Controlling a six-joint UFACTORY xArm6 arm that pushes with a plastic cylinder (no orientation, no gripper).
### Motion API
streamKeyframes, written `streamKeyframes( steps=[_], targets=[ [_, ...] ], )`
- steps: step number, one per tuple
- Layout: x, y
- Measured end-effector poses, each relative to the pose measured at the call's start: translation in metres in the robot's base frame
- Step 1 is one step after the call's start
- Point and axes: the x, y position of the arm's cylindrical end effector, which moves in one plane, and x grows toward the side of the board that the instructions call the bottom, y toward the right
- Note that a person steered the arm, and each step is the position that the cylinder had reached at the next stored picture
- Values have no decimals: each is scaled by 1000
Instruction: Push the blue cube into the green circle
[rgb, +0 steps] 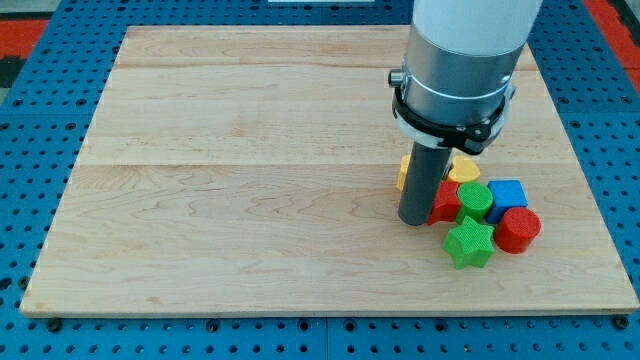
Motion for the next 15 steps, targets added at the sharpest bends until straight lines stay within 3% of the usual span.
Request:
streamKeyframes(
  steps=[2, 3, 5, 7, 8, 11, 12, 14, 15],
  targets=[
    [-1, -47],
    [26, -48],
    [103, 11],
    [65, 156],
    [23, 168],
    [-34, 76],
    [-50, 86],
    [-56, 3],
    [-59, 5]
  ],
)
